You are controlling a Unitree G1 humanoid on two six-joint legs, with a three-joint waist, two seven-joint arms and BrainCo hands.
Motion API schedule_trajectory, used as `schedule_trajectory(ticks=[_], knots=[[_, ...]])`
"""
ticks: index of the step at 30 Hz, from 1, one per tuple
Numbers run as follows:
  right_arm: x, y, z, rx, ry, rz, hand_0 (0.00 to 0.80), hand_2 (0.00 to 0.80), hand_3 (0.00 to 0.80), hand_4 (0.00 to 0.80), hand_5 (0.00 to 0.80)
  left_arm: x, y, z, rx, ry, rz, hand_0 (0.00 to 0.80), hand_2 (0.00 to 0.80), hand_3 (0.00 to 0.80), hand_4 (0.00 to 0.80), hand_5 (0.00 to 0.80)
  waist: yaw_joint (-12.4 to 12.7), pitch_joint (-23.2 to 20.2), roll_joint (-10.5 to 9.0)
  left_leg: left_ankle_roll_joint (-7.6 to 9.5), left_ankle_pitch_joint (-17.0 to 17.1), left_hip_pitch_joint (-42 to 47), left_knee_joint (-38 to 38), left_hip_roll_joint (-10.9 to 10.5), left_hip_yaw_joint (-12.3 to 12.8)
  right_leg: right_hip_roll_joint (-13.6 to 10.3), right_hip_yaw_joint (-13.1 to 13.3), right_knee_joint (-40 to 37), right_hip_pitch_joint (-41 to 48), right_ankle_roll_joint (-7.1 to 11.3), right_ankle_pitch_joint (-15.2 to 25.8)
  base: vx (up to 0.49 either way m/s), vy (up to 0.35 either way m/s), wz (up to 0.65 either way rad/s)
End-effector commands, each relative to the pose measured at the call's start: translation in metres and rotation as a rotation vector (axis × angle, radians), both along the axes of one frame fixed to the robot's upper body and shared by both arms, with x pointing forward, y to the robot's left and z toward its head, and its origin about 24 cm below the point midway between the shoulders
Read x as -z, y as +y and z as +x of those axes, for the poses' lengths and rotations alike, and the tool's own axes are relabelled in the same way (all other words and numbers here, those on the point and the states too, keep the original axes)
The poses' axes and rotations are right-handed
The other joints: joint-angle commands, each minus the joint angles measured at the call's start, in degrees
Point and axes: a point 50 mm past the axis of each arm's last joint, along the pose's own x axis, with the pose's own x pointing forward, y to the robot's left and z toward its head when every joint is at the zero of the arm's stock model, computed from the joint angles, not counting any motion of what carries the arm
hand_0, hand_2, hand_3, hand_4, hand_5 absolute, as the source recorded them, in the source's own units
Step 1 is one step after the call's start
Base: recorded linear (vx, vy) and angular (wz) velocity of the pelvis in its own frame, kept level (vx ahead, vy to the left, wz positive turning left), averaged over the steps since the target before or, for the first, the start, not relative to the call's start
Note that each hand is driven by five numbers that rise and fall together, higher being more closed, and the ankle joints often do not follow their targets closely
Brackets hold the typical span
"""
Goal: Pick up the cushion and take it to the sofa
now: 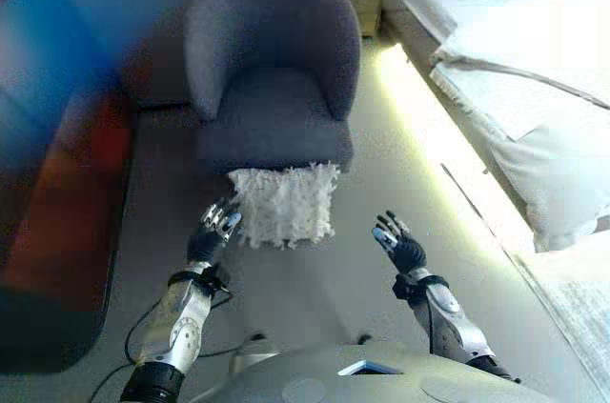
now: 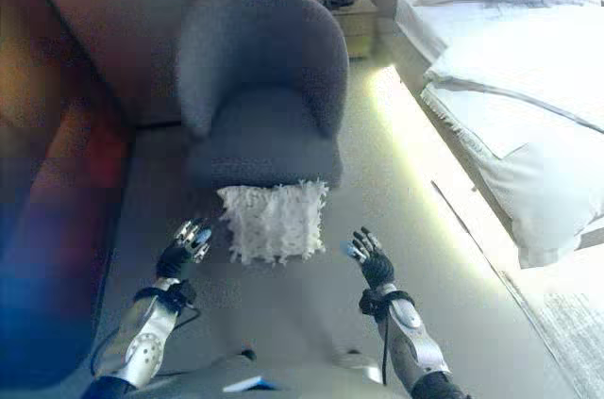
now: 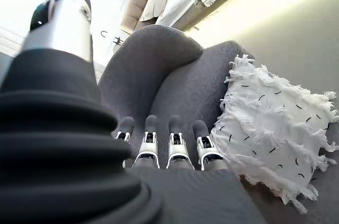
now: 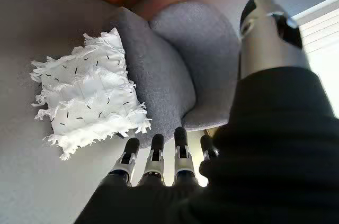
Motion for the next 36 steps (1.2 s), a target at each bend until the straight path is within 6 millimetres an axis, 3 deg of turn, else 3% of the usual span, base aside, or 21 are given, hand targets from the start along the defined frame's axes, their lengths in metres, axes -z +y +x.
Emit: schedule_trajectory(ticks=[1,8,14,20,24,27,32,36], knots=[[-0.023,0.005,0.025,-0.007,-0.142,0.018,0.0,0.0,0.0,0.0,0.0,-0.022,0.007,0.022,-0.005,-0.128,0.041,0.0,0.0,0.0,0.0,0.0,-0.39,2.07,0.51,3.81,-5.8,0.89,1.55,-1.92,3.08,2.39,-2.63,1.91,-1.49,-1.07,-2.19,0.0,0.0,0.0],[-0.022,0.003,0.024,-0.008,-0.138,0.012,0.0,0.0,0.0,0.0,0.0,-0.023,0.002,0.021,0.035,-0.14,0.064,0.0,0.0,0.0,0.0,0.0,-0.16,2.33,0.43,3.65,-6.02,1.03,2.21,-1.69,2.84,2.43,-2.92,1.99,-1.03,-1.14,-2.31,0.004,-0.003,0.0],[-0.022,0.001,0.022,-0.029,-0.135,0.004,0.0,0.0,0.0,0.0,0.0,-0.024,0.003,0.02,0.026,-0.141,0.052,0.0,0.0,0.0,0.0,0.0,-0.12,2.84,0.02,3.24,-7.24,-0.9,7.4,-0.97,3.55,1.89,-2.91,2.87,-1.4,-1.68,-2.4,-0.005,-0.02,0.0],[-0.021,-0.003,0.018,-0.037,-0.126,-0.003,0.0,0.0,0.0,0.0,0.0,-0.023,0.005,0.017,0.008,-0.141,0.037,0.0,0.0,0.0,0.0,0.0,-0.37,2.64,-0.07,2.93,-6.88,-0.42,6.51,-0.48,3.66,2.83,-2.71,2.05,-1.06,-2.16,-2.51,-0.002,-0.047,0.0],[-0.02,-0.01,0.018,-0.048,-0.122,-0.03,0.0,0.0,0.0,0.0,0.0,-0.024,0.003,0.019,0.01,-0.149,0.042,0.0,0.0,0.0,0.0,0.0,-0.13,3.9,-0.93,2.05,-8.23,-3.84,15.14,0.28,1.87,3.27,-1.68,3.51,-2.01,-3.55,-2.82,-0.033,-0.06,0.01],[-0.02,-0.017,0.017,-0.048,-0.11,-0.05,0.0,0.0,0.0,0.0,0.0,-0.026,0.005,0.022,-0.006,-0.155,0.017,0.0,0.0,0.0,0.0,0.0,0.26,4.83,-1.39,1.39,-6.2,-7.41,21.28,0.15,0.78,3.32,-1.65,4.41,-2.64,-4.13,-2.59,-0.011,0.016,0.07],[-0.017,-0.017,0.018,-0.011,-0.103,-0.024,0.0,0.0,0.0,0.0,0.0,-0.017,0.006,0.022,-0.033,-0.119,-0.008,0.0,0.0,0.0,0.0,0.0,-0.45,4.08,-1.01,3.68,-8.25,-3.66,12.11,-1.86,2.08,1.91,-1.17,6.57,-3.54,-2.33,-2.74,0.052,0.175,-0.02],[-0.015,-0.015,0.012,0.052,-0.104,-0.003,0.0,0.0,0.0,0.0,0.0,-0.017,0.009,0.018,-0.016,-0.125,0.033,0.0,0.0,0.0,0.0,0.0,-1.34,4.03,-0.43,5.6,-8.92,-1.82,9.39,-3.02,2.84,-1.25,-0.89,14.68,-6.05,-0.15,-2.89,0.044,0.216,-0.07]])
